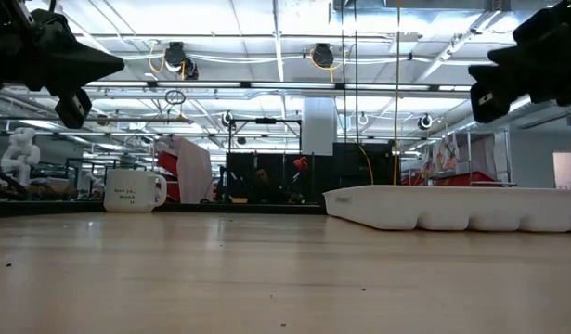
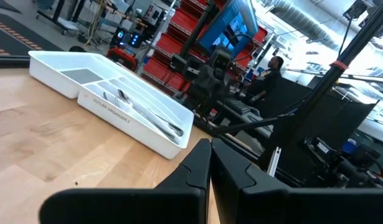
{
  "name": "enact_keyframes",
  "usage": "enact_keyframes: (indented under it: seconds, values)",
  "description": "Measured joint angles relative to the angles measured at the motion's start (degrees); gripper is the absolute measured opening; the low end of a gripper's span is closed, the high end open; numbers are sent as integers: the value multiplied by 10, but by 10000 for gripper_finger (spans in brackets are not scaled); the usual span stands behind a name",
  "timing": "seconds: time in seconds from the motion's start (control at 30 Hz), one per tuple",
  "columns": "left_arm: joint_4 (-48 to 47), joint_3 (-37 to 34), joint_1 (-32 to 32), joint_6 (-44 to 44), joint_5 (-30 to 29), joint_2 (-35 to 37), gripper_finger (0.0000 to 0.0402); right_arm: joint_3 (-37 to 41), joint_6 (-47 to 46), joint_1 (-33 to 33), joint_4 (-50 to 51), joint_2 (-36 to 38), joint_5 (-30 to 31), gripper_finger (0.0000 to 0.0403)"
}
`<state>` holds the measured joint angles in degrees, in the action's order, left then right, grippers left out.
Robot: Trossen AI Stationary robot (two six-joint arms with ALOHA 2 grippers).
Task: Sort silverware
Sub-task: Return to Home Position
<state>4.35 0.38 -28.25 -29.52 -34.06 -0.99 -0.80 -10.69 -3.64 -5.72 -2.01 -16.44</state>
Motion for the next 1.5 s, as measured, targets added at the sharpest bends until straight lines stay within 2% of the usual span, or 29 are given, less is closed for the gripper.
enact_keyframes:
  seconds: [0.07, 0.3, 1.5]
  values:
    - [0, 0, 0, 0, 0, 0, 15, -1, -14, 0, 24, 0, -2, 116]
    - [-1, 0, 0, 0, 0, 0, 15, -1, -7, 0, 24, -5, 15, 116]
    - [-2, -1, 0, -1, 0, 0, 15, -1, -6, 0, 24, -5, 13, 116]
